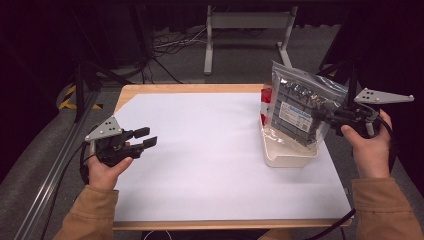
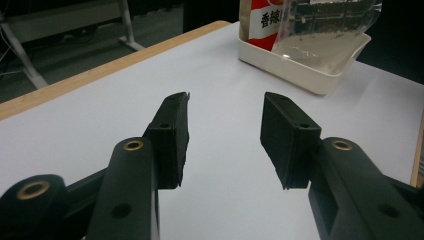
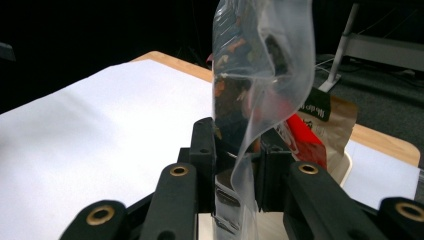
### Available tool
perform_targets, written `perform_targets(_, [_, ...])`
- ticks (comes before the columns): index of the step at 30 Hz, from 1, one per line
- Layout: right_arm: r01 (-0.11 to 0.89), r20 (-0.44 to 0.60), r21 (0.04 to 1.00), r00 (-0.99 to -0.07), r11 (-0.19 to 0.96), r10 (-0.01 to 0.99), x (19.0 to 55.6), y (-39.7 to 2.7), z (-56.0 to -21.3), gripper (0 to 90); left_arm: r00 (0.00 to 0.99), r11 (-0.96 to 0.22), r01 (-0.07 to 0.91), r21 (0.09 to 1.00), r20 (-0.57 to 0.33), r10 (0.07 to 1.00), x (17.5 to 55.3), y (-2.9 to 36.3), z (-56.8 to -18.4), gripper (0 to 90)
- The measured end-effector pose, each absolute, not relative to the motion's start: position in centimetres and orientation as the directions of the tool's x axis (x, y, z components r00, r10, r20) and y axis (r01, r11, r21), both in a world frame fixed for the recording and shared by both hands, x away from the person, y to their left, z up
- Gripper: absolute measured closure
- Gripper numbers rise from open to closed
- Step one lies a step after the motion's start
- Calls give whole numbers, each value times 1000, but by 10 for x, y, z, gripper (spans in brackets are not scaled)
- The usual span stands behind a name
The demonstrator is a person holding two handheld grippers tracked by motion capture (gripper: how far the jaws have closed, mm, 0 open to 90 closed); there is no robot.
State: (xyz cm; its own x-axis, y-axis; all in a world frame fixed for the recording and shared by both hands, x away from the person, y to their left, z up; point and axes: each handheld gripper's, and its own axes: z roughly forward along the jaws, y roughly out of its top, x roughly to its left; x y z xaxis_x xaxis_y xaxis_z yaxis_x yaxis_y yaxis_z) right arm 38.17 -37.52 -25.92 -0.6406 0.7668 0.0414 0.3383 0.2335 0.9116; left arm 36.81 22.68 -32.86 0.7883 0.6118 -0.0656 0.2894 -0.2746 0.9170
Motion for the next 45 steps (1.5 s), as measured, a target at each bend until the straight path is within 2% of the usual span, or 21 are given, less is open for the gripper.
perform_targets(20, [354,53,908,-630,225,775,381,-377,-287,736,786,-275,302,913,-75,614,369,226,-330,542])
perform_targets(26, [365,47,900,-622,237,781,380,-375,-289,737,789,-280,300,912,-72,611,370,226,-331,542])
perform_targets(29, [403,43,874,-620,271,784,384,-369,-296,737,788,-279,302,911,-74,612,369,226,-331,542])
perform_targets(34, [399,46,876,-628,270,777,388,-364,-300,737,786,-273,303,913,-77,614,369,226,-331,543])
perform_targets(45, [375,91,908,-613,188,785,386,-377,-317,734,788,-282,301,911,-72,611,370,226,-331,542])
